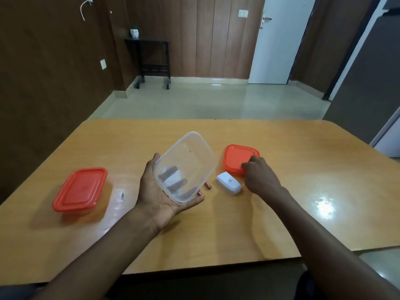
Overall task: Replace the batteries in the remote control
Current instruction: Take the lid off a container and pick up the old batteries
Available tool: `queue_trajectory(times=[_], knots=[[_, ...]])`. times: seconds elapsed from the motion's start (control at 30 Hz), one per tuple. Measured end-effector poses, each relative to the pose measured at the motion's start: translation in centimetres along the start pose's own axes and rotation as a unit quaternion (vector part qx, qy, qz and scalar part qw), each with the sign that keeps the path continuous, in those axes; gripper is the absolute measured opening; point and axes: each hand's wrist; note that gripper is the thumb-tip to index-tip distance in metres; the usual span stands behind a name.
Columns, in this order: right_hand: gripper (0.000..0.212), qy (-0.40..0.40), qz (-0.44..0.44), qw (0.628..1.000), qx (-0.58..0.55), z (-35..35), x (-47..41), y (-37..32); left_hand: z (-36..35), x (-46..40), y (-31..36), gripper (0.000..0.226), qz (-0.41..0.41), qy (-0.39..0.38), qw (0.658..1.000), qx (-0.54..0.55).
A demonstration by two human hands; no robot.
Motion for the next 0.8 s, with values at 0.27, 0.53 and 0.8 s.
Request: queue_trajectory(times=[0.27,0.53,0.8], knots=[[0.034,0.009,-0.078,0.93,-0.36,3.9,1.9,-2.5,-0.4,0.6,-0.8,0.074,0.022,-0.03,0.999,-0.002],[0.025,-0.035,-0.095,0.859,-0.502,5.8,5.3,-3.0,-1.3,1.7,-2.6,0.068,0.056,-0.1,0.992,-0.059],[0.032,-0.025,-0.172,0.911,-0.373,5.2,3.4,5.3,-3.0,3.4,-6.4,0.026,0.026,-0.134,0.958,-0.251]])
Point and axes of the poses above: each hand's wrist, its own x-axis away from the middle knuckle, its own z-axis out of the back of the hand, y = z × x, and after that the axes turned 14 degrees about -z, right-handed
